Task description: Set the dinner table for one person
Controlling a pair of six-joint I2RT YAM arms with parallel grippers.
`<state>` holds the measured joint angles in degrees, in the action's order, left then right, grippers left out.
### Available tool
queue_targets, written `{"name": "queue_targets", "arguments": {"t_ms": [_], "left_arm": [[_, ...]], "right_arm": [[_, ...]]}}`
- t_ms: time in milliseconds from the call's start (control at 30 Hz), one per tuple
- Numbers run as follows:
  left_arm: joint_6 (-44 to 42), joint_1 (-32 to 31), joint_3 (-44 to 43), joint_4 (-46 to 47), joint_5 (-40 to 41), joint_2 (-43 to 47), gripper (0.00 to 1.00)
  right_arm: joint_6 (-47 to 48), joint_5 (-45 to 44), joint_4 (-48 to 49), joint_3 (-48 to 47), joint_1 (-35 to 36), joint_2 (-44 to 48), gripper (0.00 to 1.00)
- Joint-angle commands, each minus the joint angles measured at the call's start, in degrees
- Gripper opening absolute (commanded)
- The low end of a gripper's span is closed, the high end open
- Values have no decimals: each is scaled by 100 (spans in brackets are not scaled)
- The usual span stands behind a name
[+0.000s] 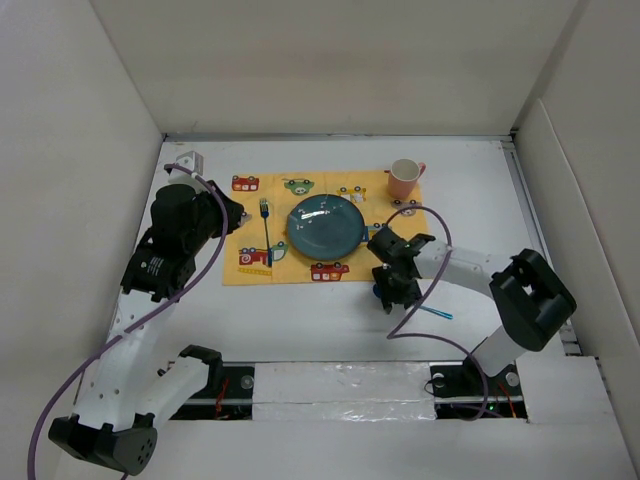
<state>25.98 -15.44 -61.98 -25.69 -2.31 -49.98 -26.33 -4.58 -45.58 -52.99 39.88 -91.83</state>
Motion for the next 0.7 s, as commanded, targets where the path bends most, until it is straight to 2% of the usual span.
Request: {"name": "queue_targets", "arguments": {"t_ms": [0,33,167,267,300,400,500,667], "left_arm": [[39,-29,-201,117,-24,102,6],[48,-29,-184,117,-33,102,6],[92,-29,-104,135,-7,146,6],[101,-29,-69,117,-24,129,6],[109,-29,-69,117,-33,128,6],[118,-29,-69,100,-42,102,5],[171,-29,-69,135,-86,111,6],[162,-29,-51,91,-51,164,6]], "right_arm": [[164,1176,866,263,213,173,55],[111,1257,928,307,266,218,54],[-302,1644,1253,561,459,403,37],[-602,1505,1307,527,757,438,28],[-619,1164,1158,335,828,473,28],[-540,252,571,27,890,614,33],[-470,-243,296,-36,426,850,42],[-84,-9,655,403,-794,1203,54]]}}
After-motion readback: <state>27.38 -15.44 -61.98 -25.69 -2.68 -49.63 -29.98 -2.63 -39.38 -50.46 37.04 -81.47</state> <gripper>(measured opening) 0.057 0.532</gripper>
